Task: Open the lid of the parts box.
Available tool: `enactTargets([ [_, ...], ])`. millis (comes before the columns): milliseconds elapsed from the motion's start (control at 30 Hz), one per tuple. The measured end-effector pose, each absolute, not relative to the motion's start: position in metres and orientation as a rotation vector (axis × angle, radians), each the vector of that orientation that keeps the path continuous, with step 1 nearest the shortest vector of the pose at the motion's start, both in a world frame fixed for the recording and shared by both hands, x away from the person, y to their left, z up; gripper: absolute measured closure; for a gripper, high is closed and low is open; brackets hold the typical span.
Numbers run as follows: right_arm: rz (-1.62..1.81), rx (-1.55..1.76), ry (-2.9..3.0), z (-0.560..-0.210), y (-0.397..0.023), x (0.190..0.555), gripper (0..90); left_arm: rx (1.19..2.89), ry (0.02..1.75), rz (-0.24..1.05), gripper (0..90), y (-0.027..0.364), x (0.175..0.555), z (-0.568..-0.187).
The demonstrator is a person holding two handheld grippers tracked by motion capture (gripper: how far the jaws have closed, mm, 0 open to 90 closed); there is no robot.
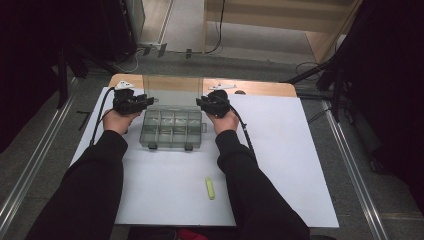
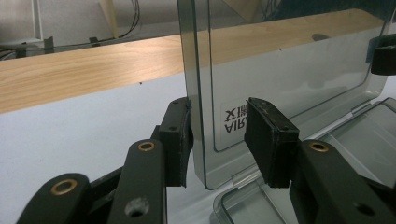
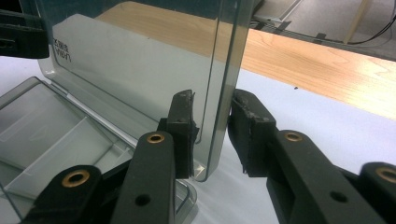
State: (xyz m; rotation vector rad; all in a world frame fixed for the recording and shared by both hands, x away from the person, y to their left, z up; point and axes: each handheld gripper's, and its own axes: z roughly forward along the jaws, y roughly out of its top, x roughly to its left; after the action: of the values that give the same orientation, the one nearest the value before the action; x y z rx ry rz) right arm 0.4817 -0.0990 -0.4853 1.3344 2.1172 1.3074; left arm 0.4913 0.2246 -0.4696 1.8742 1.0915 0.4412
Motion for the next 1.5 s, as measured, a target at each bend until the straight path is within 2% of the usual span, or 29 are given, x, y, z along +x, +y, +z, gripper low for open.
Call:
enactTargets([
  [1100,1.309,1.45,2.089,-0.496,-0.099,0.489,69.6,1.81,1.186,0.422,60.6,0.22,0.502,-0.486],
  [1500,1.319,1.492,2.093,-0.501,-0.098,0.49,64.9,1.807,1.195,0.407,57.9,0.22,0.504,-0.49],
])
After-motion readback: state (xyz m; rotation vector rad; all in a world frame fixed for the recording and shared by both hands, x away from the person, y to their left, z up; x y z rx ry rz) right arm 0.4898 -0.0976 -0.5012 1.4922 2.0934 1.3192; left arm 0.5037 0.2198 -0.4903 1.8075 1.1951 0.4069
